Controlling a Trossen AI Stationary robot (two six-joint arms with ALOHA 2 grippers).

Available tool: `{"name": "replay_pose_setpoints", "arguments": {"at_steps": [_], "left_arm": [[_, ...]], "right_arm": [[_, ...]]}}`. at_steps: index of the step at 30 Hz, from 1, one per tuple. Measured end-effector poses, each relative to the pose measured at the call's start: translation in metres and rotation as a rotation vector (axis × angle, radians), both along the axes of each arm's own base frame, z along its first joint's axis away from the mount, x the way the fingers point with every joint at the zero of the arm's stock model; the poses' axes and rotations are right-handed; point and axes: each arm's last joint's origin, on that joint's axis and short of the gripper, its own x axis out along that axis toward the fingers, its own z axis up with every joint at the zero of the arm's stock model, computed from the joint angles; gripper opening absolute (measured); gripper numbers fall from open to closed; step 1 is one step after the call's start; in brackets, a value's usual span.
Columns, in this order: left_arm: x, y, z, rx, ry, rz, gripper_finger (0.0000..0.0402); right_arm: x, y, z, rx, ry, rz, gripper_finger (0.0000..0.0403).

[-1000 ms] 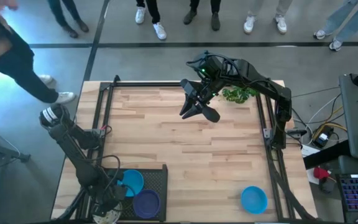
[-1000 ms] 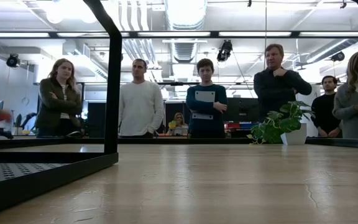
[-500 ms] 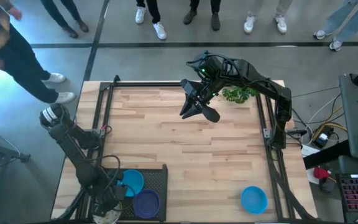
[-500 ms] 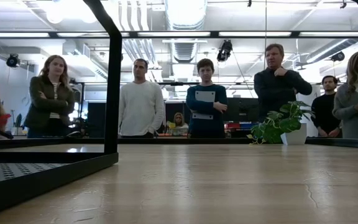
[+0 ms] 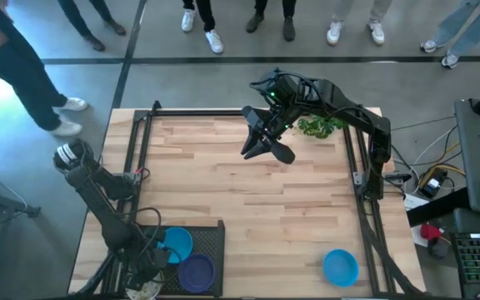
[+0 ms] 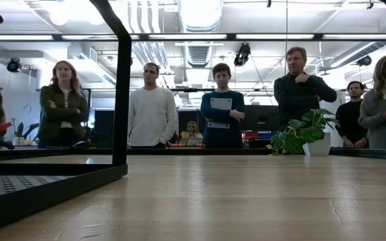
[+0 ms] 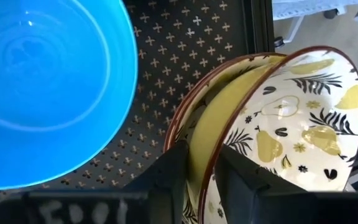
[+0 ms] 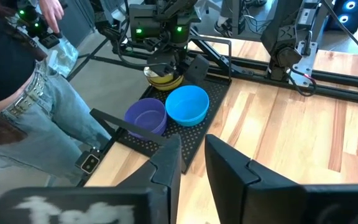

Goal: Pick & Place Mini bowls
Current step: Stack the yellow patterned bowl on the yellow patterned bowl on the shelf

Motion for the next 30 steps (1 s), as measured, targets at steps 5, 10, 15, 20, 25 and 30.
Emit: {"name": "replay_pose_setpoints", "arguments": {"at_steps": [5, 10, 15, 20, 25, 30], "left_arm": [[-0.0007, 0.0000, 0.0000, -0.009, 0.024, 0.003, 0.0089], [-0.0013, 0.0004, 0.0016, -0.019, 0.028, -0.002, 0.0089], [-0.0026, 0.0023, 0.0066, -0.036, 0.015, -0.006, 0.0089], [-0.0046, 0.0051, 0.0078, -0.022, 0.023, -0.008, 0.0089], [-0.0059, 0.0071, 0.0078, -0.006, 0.035, -0.006, 0.0089], [-0.0069, 0.0085, 0.0080, 0.006, 0.038, -0.017, 0.0089]], "right_arm": [[0.0000, 0.0001, 0.0000, 0.000, 0.000, 0.000, 0.0063], [0.0000, 0.0001, 0.0000, 0.000, 0.000, 0.000, 0.0067], [0.0000, 0.0000, 0.0000, 0.000, 0.000, 0.000, 0.0073], [0.0000, 0.0000, 0.0000, -0.001, -0.001, 0.000, 0.0075], [0.0000, 0.0001, 0.0000, -0.002, -0.002, 0.001, 0.0067], [0.0000, 0.0000, 0.0001, -0.002, -0.002, 0.001, 0.0064]]}}
